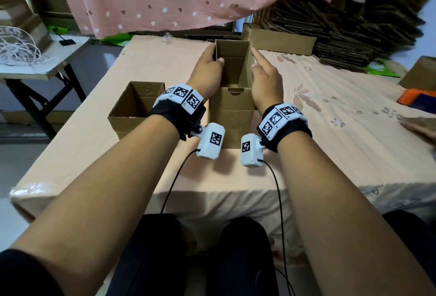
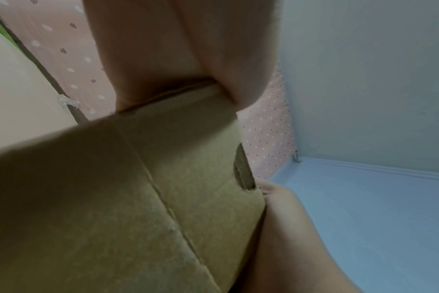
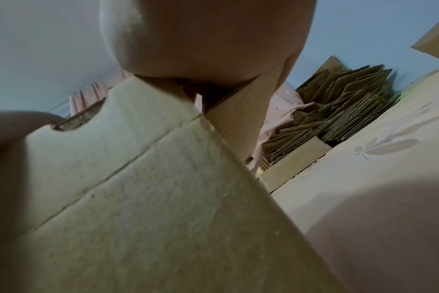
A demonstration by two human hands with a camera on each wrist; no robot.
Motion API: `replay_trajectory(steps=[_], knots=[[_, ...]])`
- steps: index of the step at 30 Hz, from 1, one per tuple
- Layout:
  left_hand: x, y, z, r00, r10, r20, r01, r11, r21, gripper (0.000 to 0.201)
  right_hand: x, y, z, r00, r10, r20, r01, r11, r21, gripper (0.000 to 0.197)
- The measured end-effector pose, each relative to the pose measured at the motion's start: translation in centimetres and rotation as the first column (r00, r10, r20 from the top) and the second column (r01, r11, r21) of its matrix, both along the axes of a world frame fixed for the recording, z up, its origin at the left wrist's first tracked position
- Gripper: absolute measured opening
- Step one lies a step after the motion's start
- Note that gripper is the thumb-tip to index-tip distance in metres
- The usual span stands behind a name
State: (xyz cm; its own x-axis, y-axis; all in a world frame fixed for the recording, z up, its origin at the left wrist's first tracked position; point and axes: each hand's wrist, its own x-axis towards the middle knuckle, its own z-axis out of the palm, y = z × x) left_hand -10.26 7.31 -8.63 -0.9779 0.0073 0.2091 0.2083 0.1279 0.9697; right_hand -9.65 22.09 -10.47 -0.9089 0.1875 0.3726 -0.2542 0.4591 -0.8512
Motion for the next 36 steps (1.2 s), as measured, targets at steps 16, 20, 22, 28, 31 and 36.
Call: replay_trajectory(steps=[16, 20, 22, 28, 31, 36], knots=[[-0.24, -0.06, -0.28, 1.000, -0.009, -0.004, 0.009, 1.000, 0.012, 0.057, -0.24, 0.07, -0.29, 1.000, -0.001, 0.002, 0.001, 1.000, -0.025, 0.047], [-0.17, 0.06, -0.29, 1.000, -0.016, -0.016, 0.017, 0.999, 0.044, 0.059, -0.14, 0.00, -0.26, 1.000, -0.014, 0.009, 0.014, 0.999, -0.033, 0.050], [-0.07, 0.07, -0.31, 0.999, -0.028, -0.019, 0.029, 0.998, 0.062, 0.060, -0.11, 0.03, -0.27, 1.000, -0.012, 0.010, 0.012, 0.999, -0.038, 0.049], [0.25, 0.03, -0.10, 0.999, -0.036, -0.028, 0.038, 0.997, 0.074, 0.059, -0.12, -0.04, -0.33, 1.000, -0.008, 0.013, 0.008, 0.999, -0.036, 0.049], [0.34, 0.05, -0.10, 0.999, -0.032, -0.023, 0.033, 0.998, 0.052, 0.058, -0.14, -0.02, -0.38, 1.000, -0.008, 0.013, 0.008, 0.999, -0.043, 0.049], [0.51, 0.00, 0.06, 1.000, -0.019, -0.010, 0.019, 0.999, 0.031, 0.057, -0.15, 0.11, -0.49, 1.000, -0.004, 0.016, 0.005, 0.999, -0.047, 0.049]])
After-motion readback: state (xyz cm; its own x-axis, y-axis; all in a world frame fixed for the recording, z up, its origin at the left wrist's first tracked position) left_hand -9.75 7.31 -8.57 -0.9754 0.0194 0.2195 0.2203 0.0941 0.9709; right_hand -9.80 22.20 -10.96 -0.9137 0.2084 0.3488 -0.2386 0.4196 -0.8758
